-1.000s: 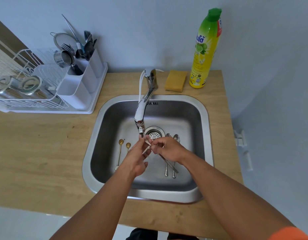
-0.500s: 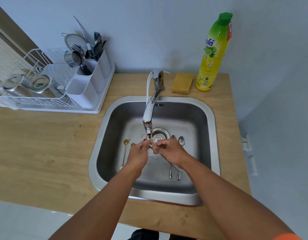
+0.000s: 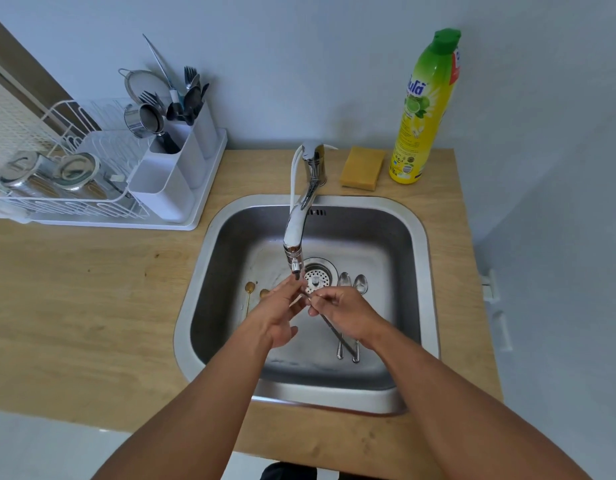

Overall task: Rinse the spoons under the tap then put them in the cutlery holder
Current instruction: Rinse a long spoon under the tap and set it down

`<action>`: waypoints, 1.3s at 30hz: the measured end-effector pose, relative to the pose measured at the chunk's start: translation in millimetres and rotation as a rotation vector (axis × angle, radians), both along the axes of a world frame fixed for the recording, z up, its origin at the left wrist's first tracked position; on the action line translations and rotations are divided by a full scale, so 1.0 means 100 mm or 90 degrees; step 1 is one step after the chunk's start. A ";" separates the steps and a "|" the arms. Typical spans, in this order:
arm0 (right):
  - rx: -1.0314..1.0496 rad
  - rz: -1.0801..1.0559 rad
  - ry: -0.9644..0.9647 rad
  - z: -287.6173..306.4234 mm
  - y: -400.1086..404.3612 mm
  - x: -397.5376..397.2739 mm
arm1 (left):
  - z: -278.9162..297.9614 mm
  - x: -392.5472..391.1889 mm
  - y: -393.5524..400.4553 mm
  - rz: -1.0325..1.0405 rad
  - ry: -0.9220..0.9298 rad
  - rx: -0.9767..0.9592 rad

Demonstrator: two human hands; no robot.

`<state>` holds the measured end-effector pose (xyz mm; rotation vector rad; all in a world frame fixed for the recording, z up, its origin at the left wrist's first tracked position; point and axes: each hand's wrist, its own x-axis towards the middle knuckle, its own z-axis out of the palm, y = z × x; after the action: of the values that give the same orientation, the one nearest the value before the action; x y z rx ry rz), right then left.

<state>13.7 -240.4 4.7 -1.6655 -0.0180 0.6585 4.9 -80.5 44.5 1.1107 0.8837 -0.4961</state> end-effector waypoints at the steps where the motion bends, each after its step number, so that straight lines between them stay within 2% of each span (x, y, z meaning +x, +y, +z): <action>1: -0.005 -0.008 -0.001 -0.01 0.00 -0.01 | 0.01 0.02 -0.04 -0.002 -0.005 0.012; 10: -0.014 -0.072 0.021 -0.09 -0.06 -0.04 | 0.06 -0.04 -0.13 -0.075 -0.113 0.128; 17: -0.047 -0.022 -0.023 -0.04 0.09 -0.03 | 0.11 0.07 -0.15 0.064 -0.103 0.191; 19: -0.055 -0.017 -0.022 -0.02 0.10 0.01 | 0.11 0.07 -0.13 0.025 -0.095 0.176; 23: 0.001 -0.047 0.028 0.01 0.07 0.07 | 0.07 -0.02 -0.05 -0.077 -0.102 0.068; 27: 0.068 -0.037 0.054 0.08 0.07 0.07 | 0.09 -0.09 -0.03 -0.093 -0.133 0.044; 34: -0.027 0.020 -0.058 0.12 0.14 0.02 | 0.08 -0.08 -0.08 -0.007 -0.144 0.139; 39: 0.002 -0.088 -0.017 0.15 0.15 0.08 | -0.02 -0.22 -0.10 -0.061 -0.153 0.215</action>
<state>22.1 -225.0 19.3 -1.6567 0.0767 0.5315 -16.7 -90.0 42.1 1.4925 0.7198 -0.2885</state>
